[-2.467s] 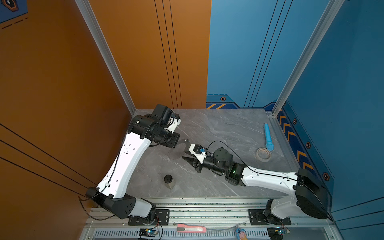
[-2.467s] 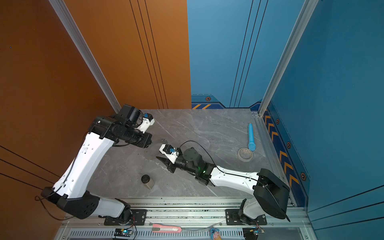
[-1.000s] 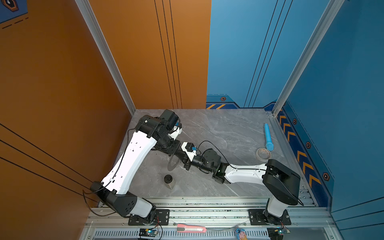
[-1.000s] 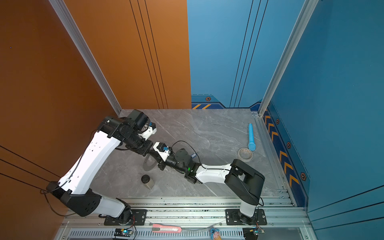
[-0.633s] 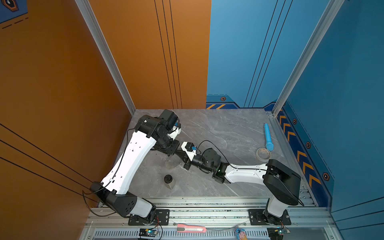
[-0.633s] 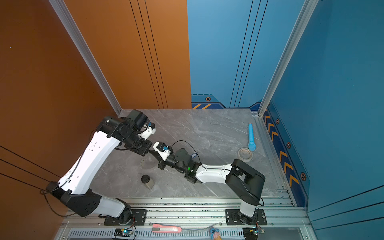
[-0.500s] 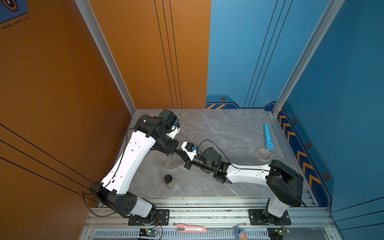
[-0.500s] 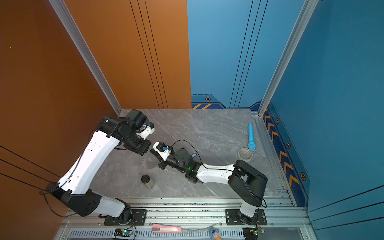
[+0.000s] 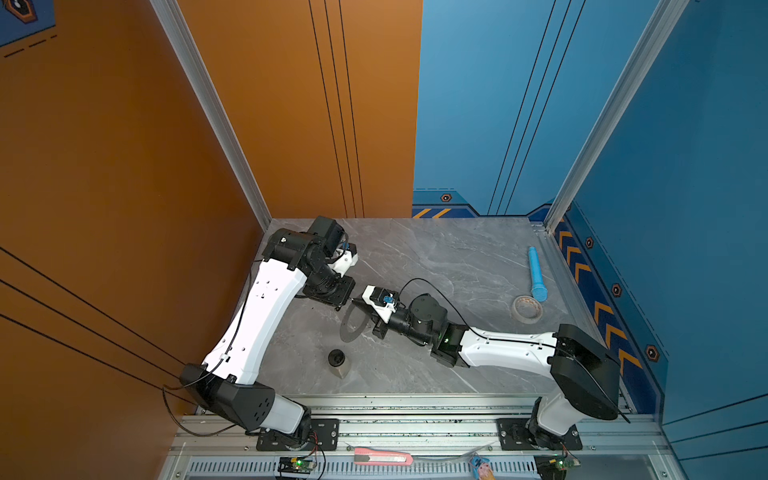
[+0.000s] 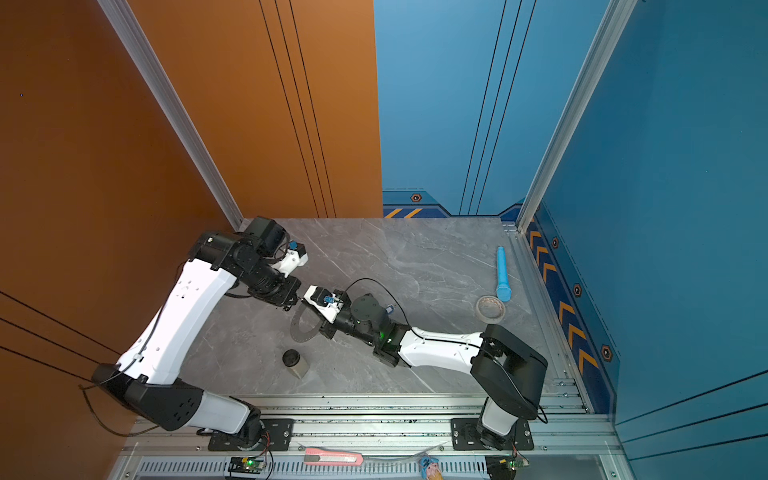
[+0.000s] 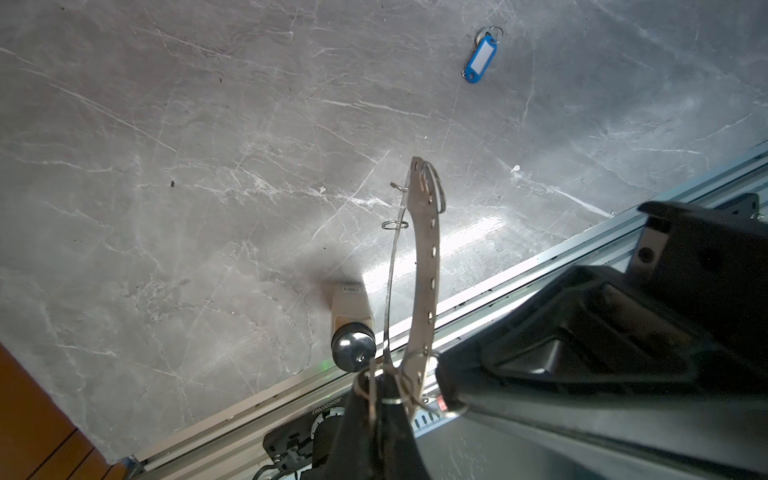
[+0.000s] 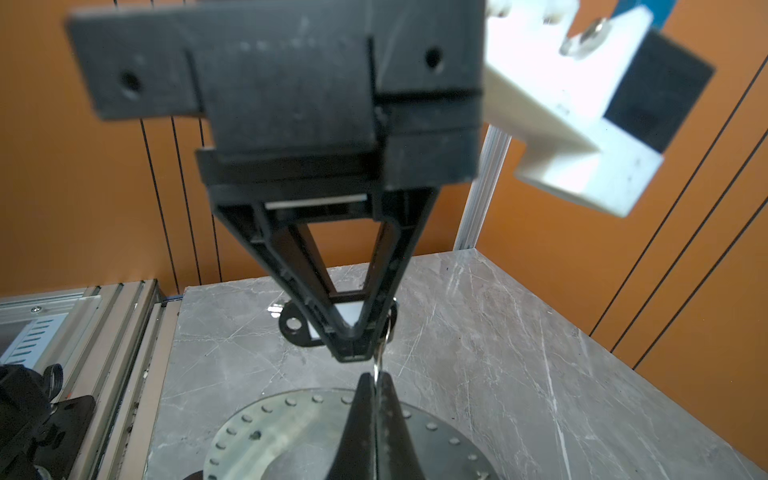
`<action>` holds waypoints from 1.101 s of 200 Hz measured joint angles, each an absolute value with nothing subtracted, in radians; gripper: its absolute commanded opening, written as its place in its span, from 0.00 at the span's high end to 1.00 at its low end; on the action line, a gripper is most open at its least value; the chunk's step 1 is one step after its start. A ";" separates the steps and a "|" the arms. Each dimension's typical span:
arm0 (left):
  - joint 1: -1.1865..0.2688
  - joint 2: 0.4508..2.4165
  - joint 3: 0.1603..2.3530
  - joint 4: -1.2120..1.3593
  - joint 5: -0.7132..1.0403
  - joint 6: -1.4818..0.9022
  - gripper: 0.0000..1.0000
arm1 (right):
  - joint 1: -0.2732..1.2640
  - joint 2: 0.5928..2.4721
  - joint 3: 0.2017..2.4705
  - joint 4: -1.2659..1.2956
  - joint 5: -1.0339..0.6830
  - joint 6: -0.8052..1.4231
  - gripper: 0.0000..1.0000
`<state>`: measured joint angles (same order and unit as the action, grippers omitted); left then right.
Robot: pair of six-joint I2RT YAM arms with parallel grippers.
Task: Remove the keys from the keyring
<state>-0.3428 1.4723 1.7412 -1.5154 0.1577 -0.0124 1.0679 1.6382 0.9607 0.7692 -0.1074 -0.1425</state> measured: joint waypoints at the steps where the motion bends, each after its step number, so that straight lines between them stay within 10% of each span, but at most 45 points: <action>1: -0.342 1.472 1.740 -1.515 0.159 -0.012 1.00 | 1.068 1.638 0.961 0.769 -0.107 -0.143 1.00; 220: -0.206 1.438 1.652 -1.431 0.487 0.063 1.00 | 1.017 1.554 0.916 0.748 -0.161 -0.078 1.00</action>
